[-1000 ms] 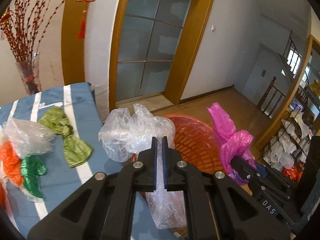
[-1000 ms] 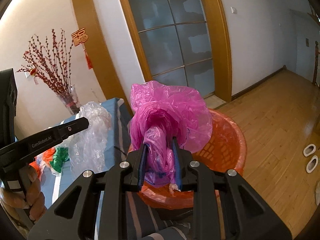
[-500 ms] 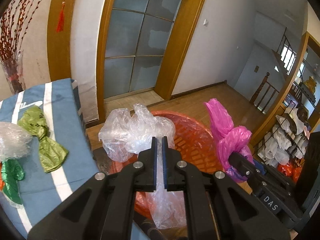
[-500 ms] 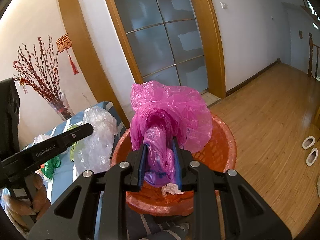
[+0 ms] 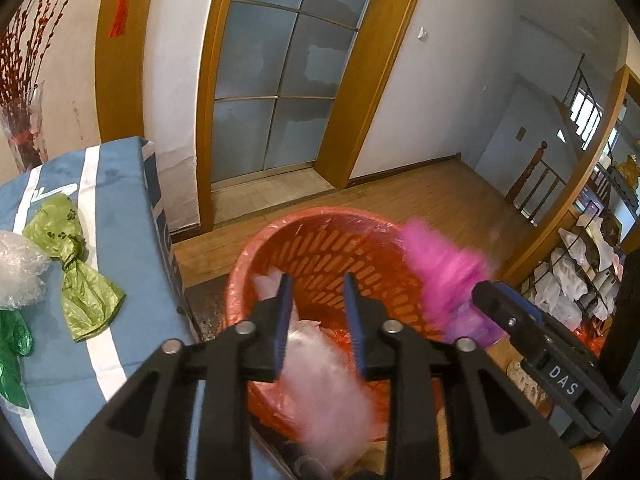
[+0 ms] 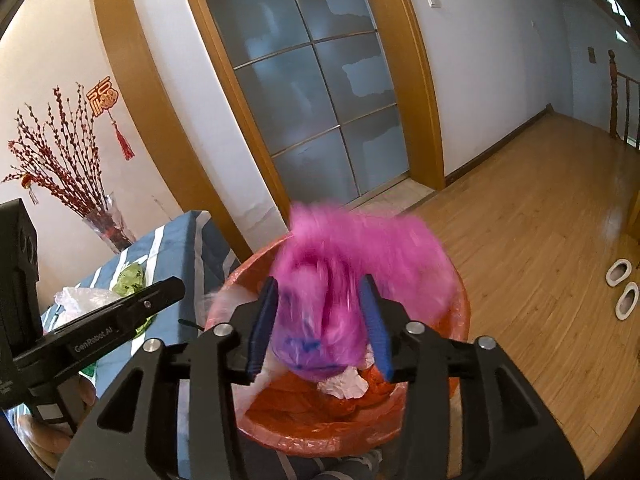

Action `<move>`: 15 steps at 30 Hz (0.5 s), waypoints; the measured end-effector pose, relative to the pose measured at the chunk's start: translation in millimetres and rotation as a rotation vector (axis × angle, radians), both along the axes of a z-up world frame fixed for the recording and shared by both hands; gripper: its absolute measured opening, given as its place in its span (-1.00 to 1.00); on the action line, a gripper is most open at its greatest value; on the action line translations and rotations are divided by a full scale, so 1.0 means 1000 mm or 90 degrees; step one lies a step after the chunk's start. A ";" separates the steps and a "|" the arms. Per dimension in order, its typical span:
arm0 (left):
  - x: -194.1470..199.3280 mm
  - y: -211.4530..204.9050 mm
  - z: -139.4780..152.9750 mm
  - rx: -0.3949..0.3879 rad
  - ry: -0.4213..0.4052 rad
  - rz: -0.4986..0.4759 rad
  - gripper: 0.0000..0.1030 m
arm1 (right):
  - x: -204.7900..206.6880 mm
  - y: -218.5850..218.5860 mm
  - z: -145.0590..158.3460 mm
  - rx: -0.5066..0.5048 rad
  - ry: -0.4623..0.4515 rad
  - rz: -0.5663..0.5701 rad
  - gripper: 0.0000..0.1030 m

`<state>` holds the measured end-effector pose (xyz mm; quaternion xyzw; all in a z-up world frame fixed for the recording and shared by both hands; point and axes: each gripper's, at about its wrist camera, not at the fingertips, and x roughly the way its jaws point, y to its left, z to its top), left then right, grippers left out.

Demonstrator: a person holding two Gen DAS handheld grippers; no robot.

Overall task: Collect trash
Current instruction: 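Move both bags over the wastebasket and open both grippers to release, then return the left gripper to the table and grasp the red bag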

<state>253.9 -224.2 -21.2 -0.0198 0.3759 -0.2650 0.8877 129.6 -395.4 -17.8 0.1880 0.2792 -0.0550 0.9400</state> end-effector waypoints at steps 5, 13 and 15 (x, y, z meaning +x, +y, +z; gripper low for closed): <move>0.000 0.015 0.001 0.002 0.001 0.018 -0.31 | -0.002 -0.001 -0.001 -0.001 0.004 -0.006 0.02; -0.014 0.048 0.014 0.014 -0.029 0.052 -0.09 | -0.013 0.007 0.010 -0.025 -0.008 -0.014 0.18; -0.018 0.058 0.017 0.020 -0.039 0.065 -0.03 | -0.015 0.012 0.013 -0.035 -0.009 -0.009 0.18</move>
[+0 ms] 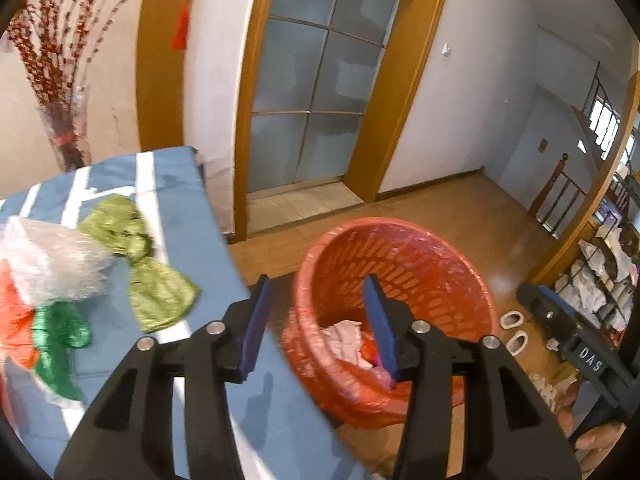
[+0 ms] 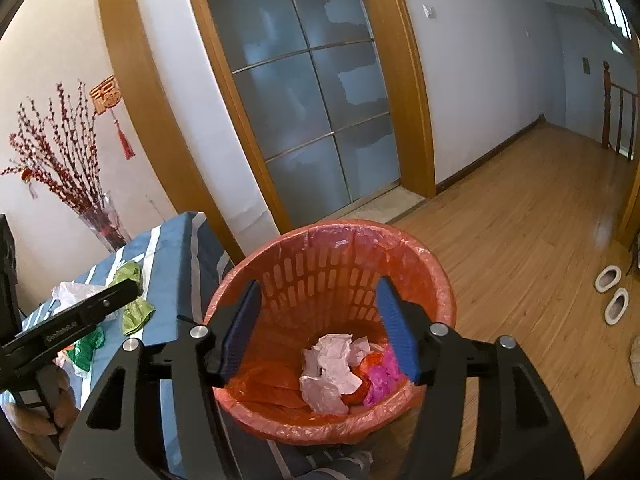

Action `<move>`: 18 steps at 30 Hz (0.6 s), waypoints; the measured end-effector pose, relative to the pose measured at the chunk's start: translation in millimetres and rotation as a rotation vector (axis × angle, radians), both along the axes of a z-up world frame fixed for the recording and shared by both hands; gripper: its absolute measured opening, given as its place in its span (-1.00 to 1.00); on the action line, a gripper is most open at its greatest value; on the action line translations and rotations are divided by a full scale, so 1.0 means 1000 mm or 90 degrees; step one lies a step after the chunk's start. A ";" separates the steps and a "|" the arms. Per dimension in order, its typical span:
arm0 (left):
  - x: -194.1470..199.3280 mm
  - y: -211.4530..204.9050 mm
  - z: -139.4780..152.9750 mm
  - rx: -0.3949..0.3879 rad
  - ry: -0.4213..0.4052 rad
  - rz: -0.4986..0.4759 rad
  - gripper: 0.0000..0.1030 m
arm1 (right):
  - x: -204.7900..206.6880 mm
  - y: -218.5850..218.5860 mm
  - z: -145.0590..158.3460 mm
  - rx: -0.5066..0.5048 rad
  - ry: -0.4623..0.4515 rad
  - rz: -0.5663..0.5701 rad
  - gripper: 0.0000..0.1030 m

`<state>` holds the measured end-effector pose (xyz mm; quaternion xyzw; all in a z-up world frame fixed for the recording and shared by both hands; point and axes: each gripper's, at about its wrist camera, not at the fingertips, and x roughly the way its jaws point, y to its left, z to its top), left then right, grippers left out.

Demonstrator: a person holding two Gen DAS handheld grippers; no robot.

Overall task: Collect trash
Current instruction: 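Return the left gripper to the table and grasp the red bag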

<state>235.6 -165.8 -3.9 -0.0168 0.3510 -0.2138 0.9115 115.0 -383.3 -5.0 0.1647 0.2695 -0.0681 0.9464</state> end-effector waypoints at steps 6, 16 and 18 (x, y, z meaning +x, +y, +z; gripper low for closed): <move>-0.010 0.036 0.003 0.018 -0.007 0.039 0.07 | -0.002 0.017 0.006 -0.011 -0.001 0.023 0.18; -0.036 0.113 0.005 0.065 -0.030 0.128 0.17 | 0.005 0.073 0.009 -0.026 0.005 0.099 0.18; -0.043 0.134 0.006 0.076 -0.037 0.154 0.17 | 0.006 0.086 0.008 -0.026 0.007 0.116 0.18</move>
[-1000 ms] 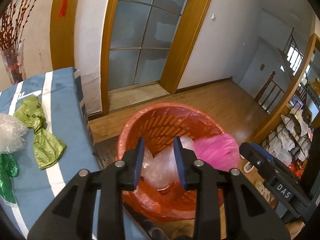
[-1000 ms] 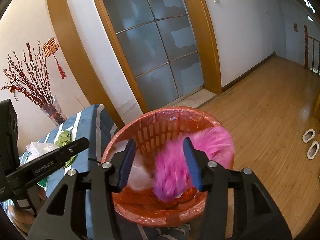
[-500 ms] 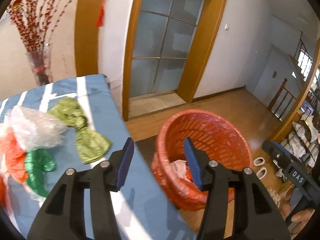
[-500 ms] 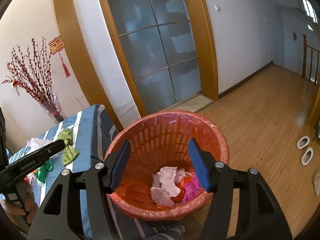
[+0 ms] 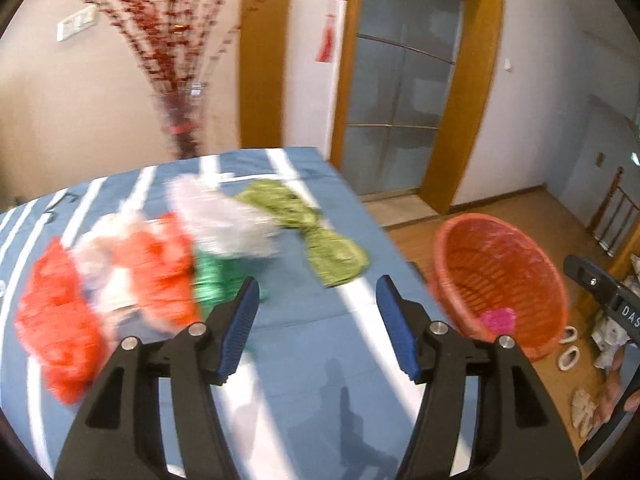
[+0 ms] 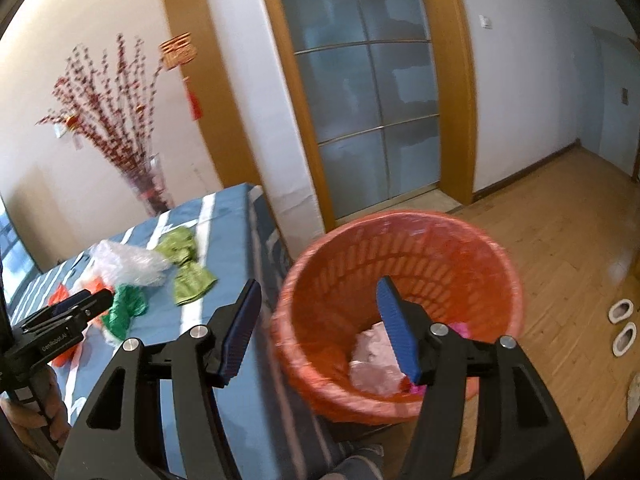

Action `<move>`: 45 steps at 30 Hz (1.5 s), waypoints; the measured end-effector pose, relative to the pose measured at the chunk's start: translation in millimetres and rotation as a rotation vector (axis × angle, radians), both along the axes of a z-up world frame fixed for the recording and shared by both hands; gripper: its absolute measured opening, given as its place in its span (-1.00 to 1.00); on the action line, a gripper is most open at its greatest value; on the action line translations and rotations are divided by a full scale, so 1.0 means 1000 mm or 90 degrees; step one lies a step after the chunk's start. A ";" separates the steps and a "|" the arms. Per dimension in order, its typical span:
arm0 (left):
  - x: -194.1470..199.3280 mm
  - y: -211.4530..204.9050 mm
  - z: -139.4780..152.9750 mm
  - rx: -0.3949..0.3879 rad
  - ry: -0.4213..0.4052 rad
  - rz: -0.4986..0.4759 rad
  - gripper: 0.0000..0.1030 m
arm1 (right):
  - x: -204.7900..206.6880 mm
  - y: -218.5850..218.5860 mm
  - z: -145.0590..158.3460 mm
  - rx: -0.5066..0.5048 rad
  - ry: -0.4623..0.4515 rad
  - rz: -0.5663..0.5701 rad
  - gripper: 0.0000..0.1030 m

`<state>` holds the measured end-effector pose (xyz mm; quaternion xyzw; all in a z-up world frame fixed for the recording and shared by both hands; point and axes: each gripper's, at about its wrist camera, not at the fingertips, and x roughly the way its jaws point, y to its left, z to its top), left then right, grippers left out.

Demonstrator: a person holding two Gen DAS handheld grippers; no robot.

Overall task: Collect trash
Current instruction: 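Return the left gripper to the table and grasp the red bag, then grasp the clear bubble-wrap bag with the right gripper while the left gripper holds the red bag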

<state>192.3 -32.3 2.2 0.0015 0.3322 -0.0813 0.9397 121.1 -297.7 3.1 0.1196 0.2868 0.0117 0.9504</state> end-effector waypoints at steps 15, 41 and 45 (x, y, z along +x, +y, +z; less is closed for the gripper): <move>-0.034 0.170 -0.003 0.068 -0.019 0.242 0.45 | 0.012 0.090 -0.013 -0.023 0.030 0.118 0.18; -0.014 0.218 -0.048 -0.043 0.074 0.227 -0.48 | 0.034 0.162 -0.021 -0.058 0.051 0.196 0.18; -0.021 0.228 -0.041 -0.033 0.055 0.238 -0.49 | 0.041 0.177 -0.020 -0.050 0.051 0.214 0.18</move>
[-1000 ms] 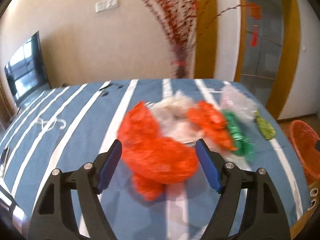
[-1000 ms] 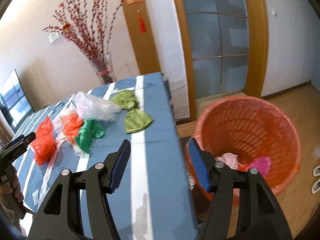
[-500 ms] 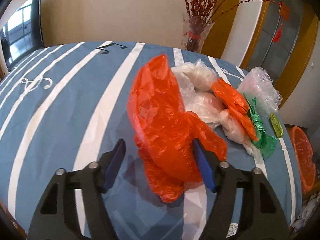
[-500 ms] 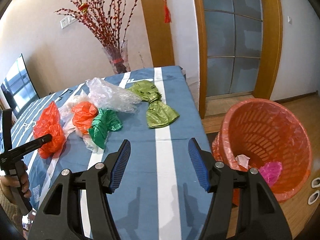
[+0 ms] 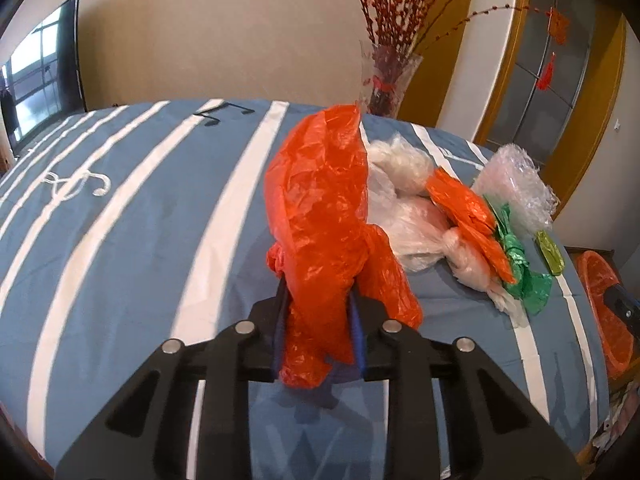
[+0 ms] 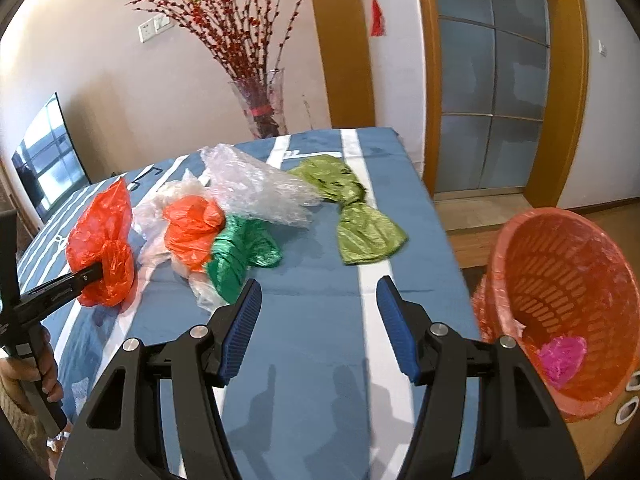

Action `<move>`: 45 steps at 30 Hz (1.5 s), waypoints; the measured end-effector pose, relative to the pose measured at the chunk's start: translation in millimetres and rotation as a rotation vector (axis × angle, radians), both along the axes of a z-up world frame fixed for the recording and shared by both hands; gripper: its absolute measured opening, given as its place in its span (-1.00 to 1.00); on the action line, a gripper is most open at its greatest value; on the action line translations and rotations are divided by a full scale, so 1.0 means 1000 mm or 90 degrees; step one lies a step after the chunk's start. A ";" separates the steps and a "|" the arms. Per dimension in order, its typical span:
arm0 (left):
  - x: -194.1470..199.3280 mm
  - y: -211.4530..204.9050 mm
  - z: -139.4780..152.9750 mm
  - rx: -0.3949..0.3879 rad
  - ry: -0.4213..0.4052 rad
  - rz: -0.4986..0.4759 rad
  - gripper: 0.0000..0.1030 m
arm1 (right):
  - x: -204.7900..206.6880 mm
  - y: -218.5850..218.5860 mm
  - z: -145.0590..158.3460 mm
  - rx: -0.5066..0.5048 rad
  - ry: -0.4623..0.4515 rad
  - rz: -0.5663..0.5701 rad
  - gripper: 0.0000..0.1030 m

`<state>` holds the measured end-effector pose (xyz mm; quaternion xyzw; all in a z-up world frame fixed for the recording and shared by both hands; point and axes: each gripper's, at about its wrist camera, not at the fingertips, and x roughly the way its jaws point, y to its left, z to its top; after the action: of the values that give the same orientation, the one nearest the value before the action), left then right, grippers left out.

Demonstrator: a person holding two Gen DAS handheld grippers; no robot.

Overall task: Collect trash
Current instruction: 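Grasp the clear bubble-wrap bag with the right gripper while the left gripper holds the red bag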

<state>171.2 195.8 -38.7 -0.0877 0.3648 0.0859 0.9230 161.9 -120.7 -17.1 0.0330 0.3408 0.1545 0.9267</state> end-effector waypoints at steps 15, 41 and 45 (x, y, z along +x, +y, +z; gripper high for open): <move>-0.001 0.034 0.016 0.009 -0.028 0.025 -0.49 | 0.050 0.067 0.023 0.021 -0.040 0.031 0.16; 0.022 0.013 0.028 -0.015 -0.034 -0.018 -0.48 | 0.072 0.056 0.037 0.063 -0.006 0.031 -0.85; 0.022 -0.010 0.037 -0.020 -0.044 -0.044 -0.48 | 0.055 0.020 0.048 0.135 0.003 0.016 -0.85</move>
<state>193.6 185.6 -1.7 -0.0922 0.3366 0.0454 0.9360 217.3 -100.5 30.5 0.1272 0.3250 0.2013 0.9152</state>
